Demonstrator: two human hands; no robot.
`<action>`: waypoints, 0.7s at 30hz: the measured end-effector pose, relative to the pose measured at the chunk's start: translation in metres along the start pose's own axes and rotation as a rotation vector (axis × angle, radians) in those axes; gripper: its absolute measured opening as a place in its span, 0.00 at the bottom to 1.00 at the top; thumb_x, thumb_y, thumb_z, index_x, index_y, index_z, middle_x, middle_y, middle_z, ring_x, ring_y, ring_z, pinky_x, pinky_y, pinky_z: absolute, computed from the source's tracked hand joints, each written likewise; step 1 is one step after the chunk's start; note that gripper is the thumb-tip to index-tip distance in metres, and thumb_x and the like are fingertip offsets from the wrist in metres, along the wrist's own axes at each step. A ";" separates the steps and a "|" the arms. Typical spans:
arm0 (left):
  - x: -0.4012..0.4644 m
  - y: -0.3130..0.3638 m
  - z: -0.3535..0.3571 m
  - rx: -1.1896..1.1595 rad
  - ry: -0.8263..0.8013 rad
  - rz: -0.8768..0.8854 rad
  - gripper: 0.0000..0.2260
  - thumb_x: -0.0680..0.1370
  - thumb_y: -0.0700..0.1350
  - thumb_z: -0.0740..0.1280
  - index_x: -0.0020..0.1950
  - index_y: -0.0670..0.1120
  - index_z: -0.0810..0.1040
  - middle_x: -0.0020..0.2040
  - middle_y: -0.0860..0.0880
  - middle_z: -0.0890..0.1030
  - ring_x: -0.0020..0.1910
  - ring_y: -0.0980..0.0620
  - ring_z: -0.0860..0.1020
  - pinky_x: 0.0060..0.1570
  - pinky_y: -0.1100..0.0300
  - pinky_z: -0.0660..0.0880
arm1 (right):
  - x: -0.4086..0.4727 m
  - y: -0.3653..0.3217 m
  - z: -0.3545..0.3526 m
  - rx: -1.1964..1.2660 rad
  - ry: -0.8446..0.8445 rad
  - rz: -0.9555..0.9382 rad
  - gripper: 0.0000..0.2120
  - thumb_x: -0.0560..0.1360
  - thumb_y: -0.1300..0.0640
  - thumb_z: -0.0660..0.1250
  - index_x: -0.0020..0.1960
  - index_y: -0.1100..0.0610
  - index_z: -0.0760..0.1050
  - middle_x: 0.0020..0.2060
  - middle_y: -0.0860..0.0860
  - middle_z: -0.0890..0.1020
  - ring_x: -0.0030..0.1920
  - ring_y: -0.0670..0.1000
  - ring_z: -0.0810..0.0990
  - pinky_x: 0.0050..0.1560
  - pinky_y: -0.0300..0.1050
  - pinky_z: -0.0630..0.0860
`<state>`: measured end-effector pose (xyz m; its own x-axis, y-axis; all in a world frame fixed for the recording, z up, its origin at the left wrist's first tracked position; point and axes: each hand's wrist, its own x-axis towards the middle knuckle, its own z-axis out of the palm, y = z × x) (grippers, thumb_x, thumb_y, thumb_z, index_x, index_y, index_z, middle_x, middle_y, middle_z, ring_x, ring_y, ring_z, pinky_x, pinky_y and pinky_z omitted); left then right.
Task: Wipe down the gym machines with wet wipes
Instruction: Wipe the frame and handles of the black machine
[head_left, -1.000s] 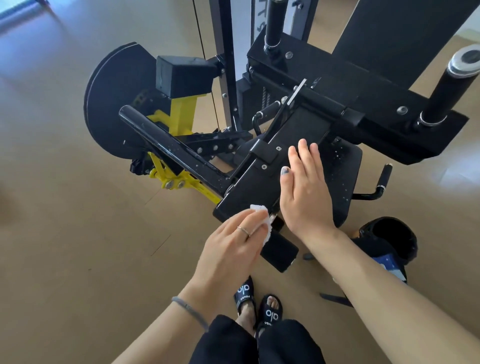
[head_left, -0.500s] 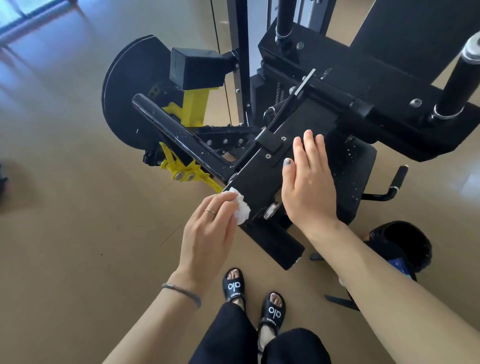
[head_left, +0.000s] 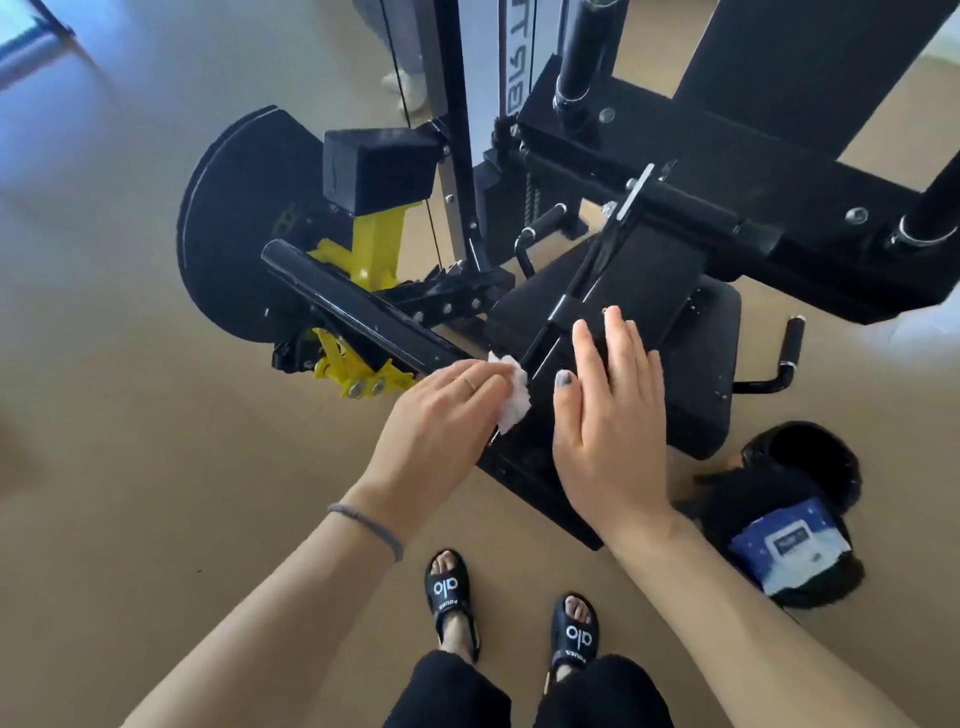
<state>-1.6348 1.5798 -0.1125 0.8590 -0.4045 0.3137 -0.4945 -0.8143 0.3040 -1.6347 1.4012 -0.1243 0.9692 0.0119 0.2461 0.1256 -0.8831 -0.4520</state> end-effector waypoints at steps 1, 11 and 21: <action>0.001 -0.016 -0.004 0.007 0.029 -0.041 0.04 0.79 0.35 0.69 0.53 0.39 0.82 0.57 0.44 0.84 0.58 0.44 0.83 0.56 0.50 0.82 | -0.003 -0.003 0.004 -0.019 0.009 0.019 0.24 0.85 0.51 0.50 0.80 0.57 0.62 0.81 0.56 0.58 0.81 0.56 0.54 0.79 0.59 0.54; 0.006 -0.067 -0.014 -0.068 -0.061 0.197 0.05 0.77 0.33 0.69 0.50 0.40 0.82 0.57 0.46 0.84 0.58 0.47 0.81 0.59 0.52 0.79 | -0.003 -0.027 0.025 -0.174 0.109 0.161 0.25 0.85 0.49 0.50 0.80 0.57 0.61 0.81 0.57 0.58 0.81 0.56 0.54 0.80 0.59 0.52; 0.012 -0.062 -0.008 -0.152 -0.085 0.328 0.10 0.84 0.39 0.61 0.51 0.39 0.82 0.59 0.44 0.83 0.60 0.46 0.81 0.65 0.54 0.75 | 0.008 -0.056 0.032 -0.229 0.156 0.320 0.26 0.85 0.47 0.49 0.77 0.60 0.64 0.79 0.61 0.61 0.80 0.60 0.58 0.78 0.64 0.55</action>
<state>-1.5943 1.6286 -0.1206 0.6566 -0.6718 0.3429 -0.7537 -0.5673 0.3316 -1.6274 1.4660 -0.1247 0.9058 -0.3353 0.2592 -0.2439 -0.9125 -0.3284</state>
